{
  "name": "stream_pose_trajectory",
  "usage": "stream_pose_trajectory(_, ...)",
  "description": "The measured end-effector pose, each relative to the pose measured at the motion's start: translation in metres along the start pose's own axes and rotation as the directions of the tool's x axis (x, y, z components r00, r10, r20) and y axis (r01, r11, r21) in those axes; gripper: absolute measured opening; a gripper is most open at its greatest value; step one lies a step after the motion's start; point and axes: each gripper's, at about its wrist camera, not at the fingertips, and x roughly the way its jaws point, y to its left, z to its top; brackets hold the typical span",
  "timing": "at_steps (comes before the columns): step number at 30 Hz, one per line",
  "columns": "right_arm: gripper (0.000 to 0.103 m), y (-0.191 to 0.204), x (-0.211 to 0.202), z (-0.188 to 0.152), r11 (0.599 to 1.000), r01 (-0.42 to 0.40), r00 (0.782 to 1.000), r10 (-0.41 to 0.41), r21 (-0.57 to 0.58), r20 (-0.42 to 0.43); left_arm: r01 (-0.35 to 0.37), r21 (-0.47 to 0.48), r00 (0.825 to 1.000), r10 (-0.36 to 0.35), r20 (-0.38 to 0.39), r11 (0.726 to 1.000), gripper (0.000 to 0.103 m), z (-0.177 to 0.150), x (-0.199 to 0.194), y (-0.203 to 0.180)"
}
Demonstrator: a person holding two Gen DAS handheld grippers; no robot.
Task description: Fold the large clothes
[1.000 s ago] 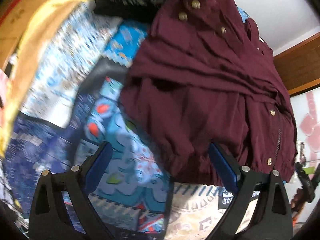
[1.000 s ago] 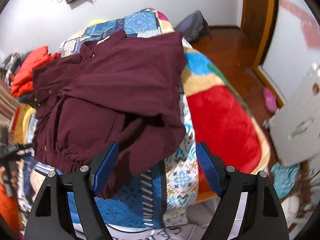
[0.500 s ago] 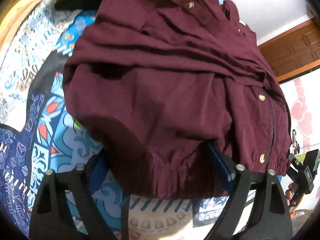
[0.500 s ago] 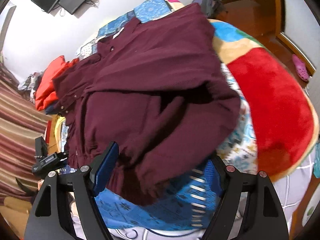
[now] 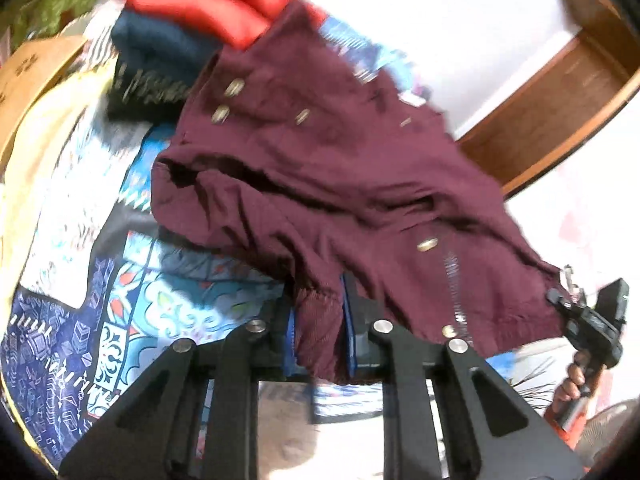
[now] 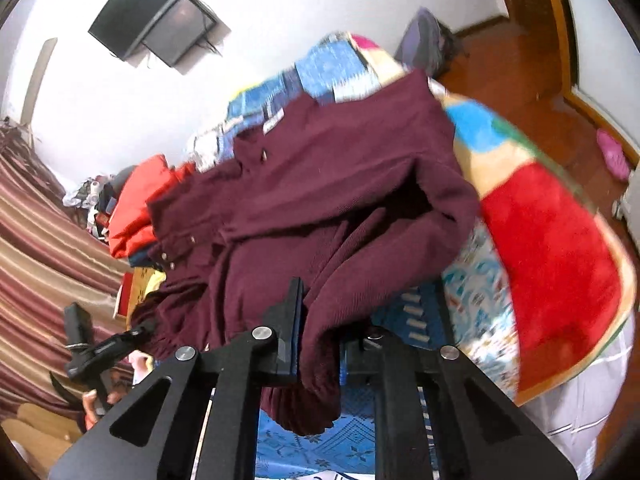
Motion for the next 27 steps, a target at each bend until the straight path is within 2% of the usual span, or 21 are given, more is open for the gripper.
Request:
stream_pose_trajectory(3,0.011,0.002,-0.014,0.005,1.0,0.001,0.999,-0.001,-0.014,0.041,0.034,0.045,0.998,-0.036,0.053,0.998,0.017,0.002,-0.029,-0.019)
stream_pose_trajectory(8,0.011,-0.003,-0.029,0.012,1.0,-0.013,0.997,0.013,-0.004,0.076,0.062,0.104,0.99,-0.074,0.12,0.993,0.016,0.004,-0.052,-0.048)
stream_pose_trajectory(13,0.011,-0.007,-0.039,0.021,1.0,-0.014,0.995,0.014,-0.002,0.102,0.065,0.138,0.983,-0.087,0.16,0.988,0.017,0.015,-0.057,-0.065)
stream_pose_trajectory(17,0.011,-0.003,-0.032,0.04,1.0,-0.017,0.994,0.018,-0.012,0.109,0.027,0.166,0.983,-0.056,0.174,0.986,0.017,0.028,-0.048,-0.071)
stream_pose_trajectory(27,0.011,0.012,0.003,0.101,0.998,0.006,0.992,0.002,-0.067,0.128,0.002,0.102,0.983,-0.02,0.183,0.995,0.017,0.098,-0.006,-0.057)
